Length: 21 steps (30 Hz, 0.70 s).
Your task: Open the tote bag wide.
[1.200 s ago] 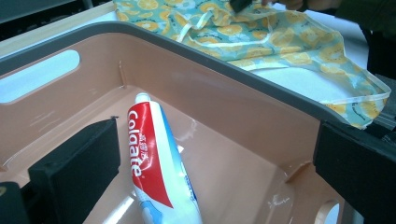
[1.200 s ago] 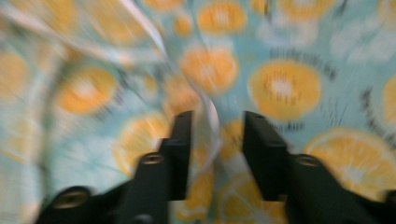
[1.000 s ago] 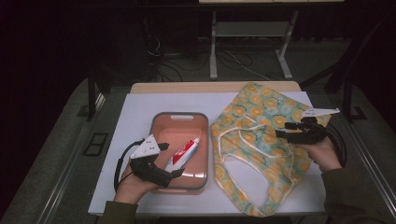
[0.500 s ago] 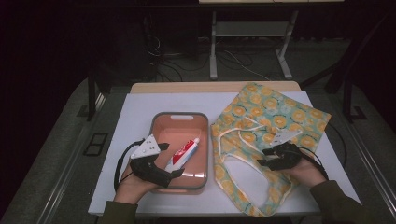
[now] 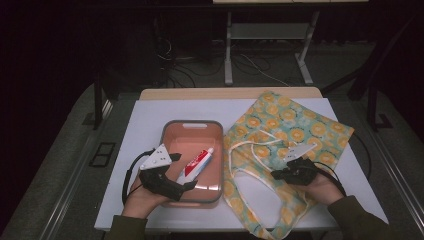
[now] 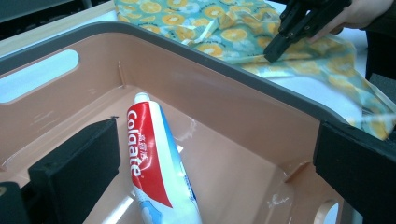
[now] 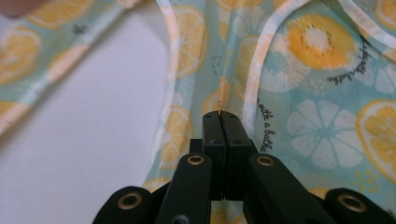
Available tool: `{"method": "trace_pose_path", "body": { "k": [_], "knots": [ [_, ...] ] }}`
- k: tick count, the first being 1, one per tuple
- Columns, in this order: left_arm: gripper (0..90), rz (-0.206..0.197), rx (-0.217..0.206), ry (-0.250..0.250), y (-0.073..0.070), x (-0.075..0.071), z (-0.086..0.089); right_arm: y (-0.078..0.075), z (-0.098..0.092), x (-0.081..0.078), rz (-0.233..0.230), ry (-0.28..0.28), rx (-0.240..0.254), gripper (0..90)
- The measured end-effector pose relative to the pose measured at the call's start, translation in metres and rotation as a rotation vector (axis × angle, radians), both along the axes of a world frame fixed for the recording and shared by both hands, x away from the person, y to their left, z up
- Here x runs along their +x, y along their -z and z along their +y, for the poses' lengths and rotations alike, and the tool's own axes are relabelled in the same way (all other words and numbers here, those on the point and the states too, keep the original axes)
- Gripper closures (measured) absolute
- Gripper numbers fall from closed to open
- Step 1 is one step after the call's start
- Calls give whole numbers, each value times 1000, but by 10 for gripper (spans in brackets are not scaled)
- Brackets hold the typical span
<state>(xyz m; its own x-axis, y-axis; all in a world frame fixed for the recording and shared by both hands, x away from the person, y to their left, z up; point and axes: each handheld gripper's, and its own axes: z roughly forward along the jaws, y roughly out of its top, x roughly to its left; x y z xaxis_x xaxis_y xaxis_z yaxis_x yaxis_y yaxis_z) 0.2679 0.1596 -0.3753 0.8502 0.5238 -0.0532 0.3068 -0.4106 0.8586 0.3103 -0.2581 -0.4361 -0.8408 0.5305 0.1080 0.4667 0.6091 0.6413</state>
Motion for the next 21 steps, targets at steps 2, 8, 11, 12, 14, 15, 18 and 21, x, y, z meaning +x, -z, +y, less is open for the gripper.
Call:
{"method": "trace_pose_path", "body": {
  "k": [2, 8, 11, 12, 14, 15, 18, 21],
  "knots": [
    [0, -1, 0, 0, 0, 0, 0, -3, 3, -2, -11, -7, 4, 896],
    [0, 0, 3, 0, 0, 0, 0, -8, -9, 5, -75, 79, -30, 757],
    [0, 0, 4, -1, 0, 0, 0, -5, -9, 7, -76, 98, -16, 515],
    [0, -1, 7, 0, 0, 0, 0, -5, -7, 7, -78, 96, -9, 436],
    [0, -1, 7, 0, 0, 0, 0, -4, -2, 10, -61, 100, 16, 327],
    [0, -1, 7, 0, 0, 0, 0, -3, 2, 12, -65, 104, 14, 296],
    [0, -1, 9, -1, 0, 0, -1, -3, 13, 20, -87, 117, 5, 223],
    [0, -1, 7, -1, 0, 0, 0, 2, 21, 31, -74, 115, -7, 175]
  ]
}}
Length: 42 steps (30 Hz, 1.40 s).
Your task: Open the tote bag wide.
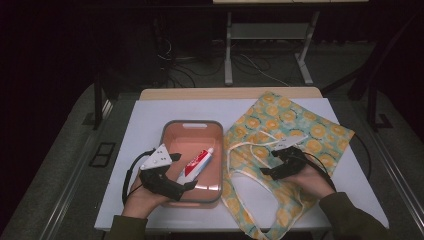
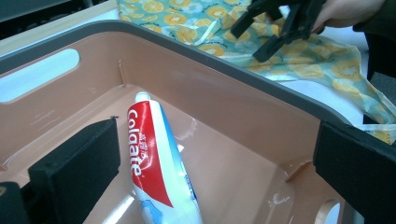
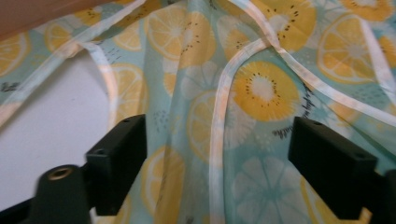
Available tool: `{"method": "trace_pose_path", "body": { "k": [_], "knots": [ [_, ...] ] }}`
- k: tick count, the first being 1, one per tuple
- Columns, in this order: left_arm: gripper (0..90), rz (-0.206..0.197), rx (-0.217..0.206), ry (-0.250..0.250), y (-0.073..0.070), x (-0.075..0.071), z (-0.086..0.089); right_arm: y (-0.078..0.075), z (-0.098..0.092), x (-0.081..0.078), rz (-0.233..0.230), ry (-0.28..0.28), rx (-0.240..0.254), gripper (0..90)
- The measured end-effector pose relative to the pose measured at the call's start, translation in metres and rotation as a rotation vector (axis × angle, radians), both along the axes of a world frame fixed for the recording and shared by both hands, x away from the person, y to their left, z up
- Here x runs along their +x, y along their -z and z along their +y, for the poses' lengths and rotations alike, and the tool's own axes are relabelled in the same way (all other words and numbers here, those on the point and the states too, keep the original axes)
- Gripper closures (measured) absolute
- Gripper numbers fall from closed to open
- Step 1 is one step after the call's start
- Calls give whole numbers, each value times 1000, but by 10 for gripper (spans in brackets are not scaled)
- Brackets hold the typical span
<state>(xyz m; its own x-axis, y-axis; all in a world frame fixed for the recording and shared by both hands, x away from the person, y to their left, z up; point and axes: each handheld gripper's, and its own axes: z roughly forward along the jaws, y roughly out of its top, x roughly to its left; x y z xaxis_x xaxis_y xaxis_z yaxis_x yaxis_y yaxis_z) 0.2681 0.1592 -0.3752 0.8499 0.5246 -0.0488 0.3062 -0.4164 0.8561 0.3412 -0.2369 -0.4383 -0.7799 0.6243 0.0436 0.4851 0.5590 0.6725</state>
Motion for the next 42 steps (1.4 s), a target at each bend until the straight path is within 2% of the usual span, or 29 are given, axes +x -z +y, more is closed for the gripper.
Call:
{"method": "trace_pose_path", "body": {
  "k": [2, 4, 7, 13, 16, 21, 24, 27, 32, 36, 37, 40, 42],
  "knots": [
    [0, 0, -1, 1, 0, 0, 0, 5, 4, 4, 4, -3, -16, 175],
    [0, 1, -2, 1, 0, 0, 0, 11, 6, 6, -6, 1, -66, 189],
    [0, 1, -1, 1, 0, 0, 0, 11, 1, 9, -17, 25, -62, 236],
    [0, 0, 2, 0, 0, 0, 0, 12, -16, 20, 2, 126, -34, 337],
    [0, 0, 1, 0, 0, 0, 0, 11, -25, 26, 5, 161, -21, 444],
    [0, 1, 1, 0, 0, 0, 0, 10, -37, 31, 3, 182, -12, 760],
    [0, 2, 1, 0, 0, 0, 0, 10, -42, 32, 11, 181, 2, 870],
    [0, 7, 1, -2, 0, 1, 0, 2, -46, 31, 4, 175, 27, 883],
    [0, 12, -10, -8, -1, 2, 0, -27, -50, 28, -47, 190, 83, 885],
    [0, 20, -31, -9, -4, 5, 0, -43, -52, 33, -90, 207, 108, 885],
    [0, 25, -32, -6, -5, 6, -1, -46, -51, 35, -99, 213, 108, 886],
    [0, 39, -2, -6, -10, 10, -6, -51, -51, 41, -121, 231, 101, 886],
    [0, 41, -5, -10, -14, 13, -8, -51, -53, 44, -116, 245, 114, 886]
  ]
}}
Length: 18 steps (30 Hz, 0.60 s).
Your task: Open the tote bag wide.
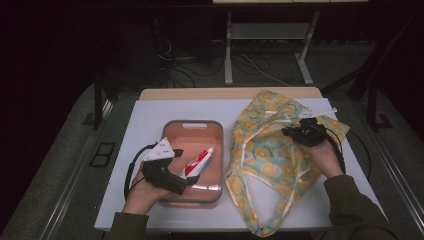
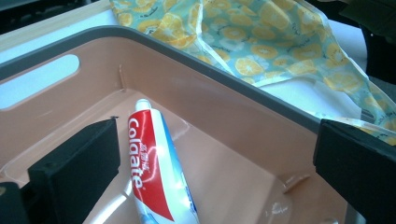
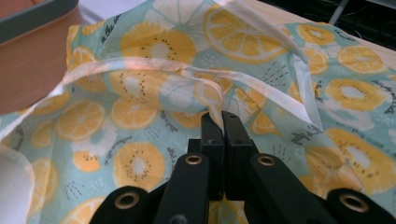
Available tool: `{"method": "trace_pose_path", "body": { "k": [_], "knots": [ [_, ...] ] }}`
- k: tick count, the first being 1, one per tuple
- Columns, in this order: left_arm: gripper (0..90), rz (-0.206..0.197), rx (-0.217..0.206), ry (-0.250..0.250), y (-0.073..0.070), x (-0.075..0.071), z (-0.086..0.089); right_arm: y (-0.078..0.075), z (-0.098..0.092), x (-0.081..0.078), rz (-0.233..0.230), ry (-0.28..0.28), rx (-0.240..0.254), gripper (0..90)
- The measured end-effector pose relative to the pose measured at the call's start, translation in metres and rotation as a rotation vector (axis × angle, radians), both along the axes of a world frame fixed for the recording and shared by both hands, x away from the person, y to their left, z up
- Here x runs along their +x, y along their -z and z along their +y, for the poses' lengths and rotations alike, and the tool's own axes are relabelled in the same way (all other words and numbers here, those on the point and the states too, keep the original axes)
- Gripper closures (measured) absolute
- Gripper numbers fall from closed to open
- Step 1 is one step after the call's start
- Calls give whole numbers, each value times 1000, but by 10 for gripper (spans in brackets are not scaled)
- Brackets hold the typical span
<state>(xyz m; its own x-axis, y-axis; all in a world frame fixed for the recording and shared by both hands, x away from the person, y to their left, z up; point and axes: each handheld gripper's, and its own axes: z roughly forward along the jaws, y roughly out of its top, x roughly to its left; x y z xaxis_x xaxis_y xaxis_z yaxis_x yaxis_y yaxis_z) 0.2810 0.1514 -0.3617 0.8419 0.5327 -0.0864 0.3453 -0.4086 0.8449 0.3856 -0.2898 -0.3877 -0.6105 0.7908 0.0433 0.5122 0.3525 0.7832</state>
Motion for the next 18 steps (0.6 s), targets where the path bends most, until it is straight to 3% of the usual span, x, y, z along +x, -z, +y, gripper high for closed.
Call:
{"method": "trace_pose_path", "body": {
  "k": [3, 5, 12, 14, 18],
  "knots": [
    [0, -9, -42, -7, -4, 6, -4, 4, 0, 0, 11, -8, -9, 886],
    [0, -3, -30, -16, -4, 13, -10, 5, 0, -1, 14, -11, -8, 885],
    [43, 69, 100, -56, 23, 43, -31, 4, -4, -3, 9, -17, 1, 885],
    [49, 80, 145, -67, 28, 47, -36, 4, -5, -3, 8, -18, 5, 885],
    [67, 96, 185, -75, 37, 50, -43, 4, -5, -4, 3, -25, 5, 885]
  ]
}}
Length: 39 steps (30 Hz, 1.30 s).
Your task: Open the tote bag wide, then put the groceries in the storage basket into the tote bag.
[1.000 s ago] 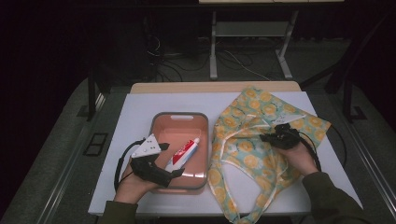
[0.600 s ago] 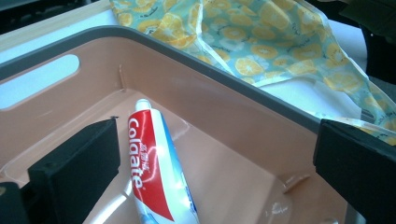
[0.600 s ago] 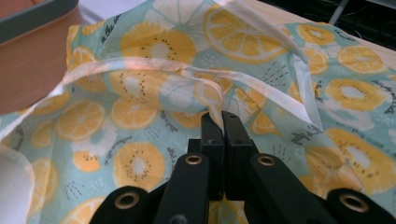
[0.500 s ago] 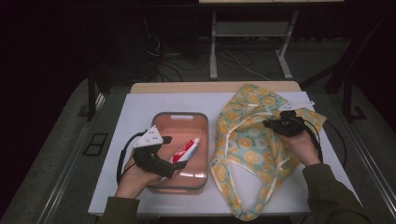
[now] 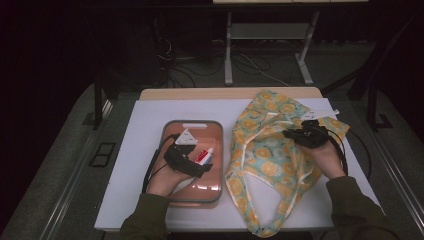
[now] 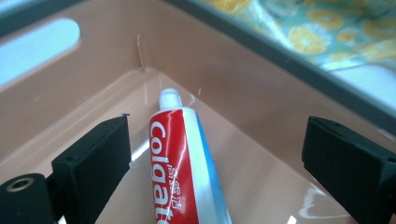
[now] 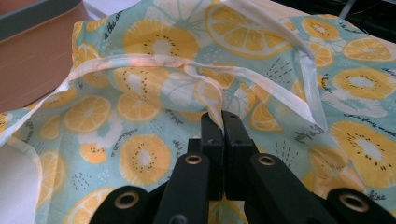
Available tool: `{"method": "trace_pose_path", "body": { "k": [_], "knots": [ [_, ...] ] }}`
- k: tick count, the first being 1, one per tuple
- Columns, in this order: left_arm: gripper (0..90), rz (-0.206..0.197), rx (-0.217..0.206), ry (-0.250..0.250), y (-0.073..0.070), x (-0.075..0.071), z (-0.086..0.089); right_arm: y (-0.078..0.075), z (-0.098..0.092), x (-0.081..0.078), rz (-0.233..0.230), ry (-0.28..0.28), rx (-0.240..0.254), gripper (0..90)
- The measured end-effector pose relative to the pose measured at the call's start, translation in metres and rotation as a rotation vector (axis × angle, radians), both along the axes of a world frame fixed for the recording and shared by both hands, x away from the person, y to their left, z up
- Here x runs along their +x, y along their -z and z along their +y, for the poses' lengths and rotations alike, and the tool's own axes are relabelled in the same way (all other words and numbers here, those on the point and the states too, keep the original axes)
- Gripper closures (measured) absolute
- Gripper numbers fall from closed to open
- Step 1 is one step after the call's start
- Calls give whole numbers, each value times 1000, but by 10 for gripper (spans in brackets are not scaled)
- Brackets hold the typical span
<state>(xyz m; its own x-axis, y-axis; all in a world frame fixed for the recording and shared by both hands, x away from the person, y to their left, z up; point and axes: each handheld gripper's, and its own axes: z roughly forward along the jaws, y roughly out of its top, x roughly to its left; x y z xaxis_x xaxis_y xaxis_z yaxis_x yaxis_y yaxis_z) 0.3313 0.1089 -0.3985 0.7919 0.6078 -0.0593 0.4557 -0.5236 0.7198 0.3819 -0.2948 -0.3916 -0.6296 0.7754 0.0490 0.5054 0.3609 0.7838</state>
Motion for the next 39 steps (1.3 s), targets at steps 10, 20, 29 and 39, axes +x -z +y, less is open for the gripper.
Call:
{"method": "trace_pose_path", "body": {
  "k": [10, 20, 29, 39],
  "knots": [
    [122, 90, 143, -13, 18, 3, -8, 0, -1, -2, -3, -8, 3, 885],
    [184, 136, 217, -31, 24, 3, -11, 1, -1, -2, -3, -13, 0, 885],
    [468, 161, 235, -107, 22, 4, -10, 2, -2, -3, -2, -13, 2, 885],
    [705, 224, 188, -138, 17, 5, -8, 2, -1, -3, -7, -18, -1, 885]
  ]
}}
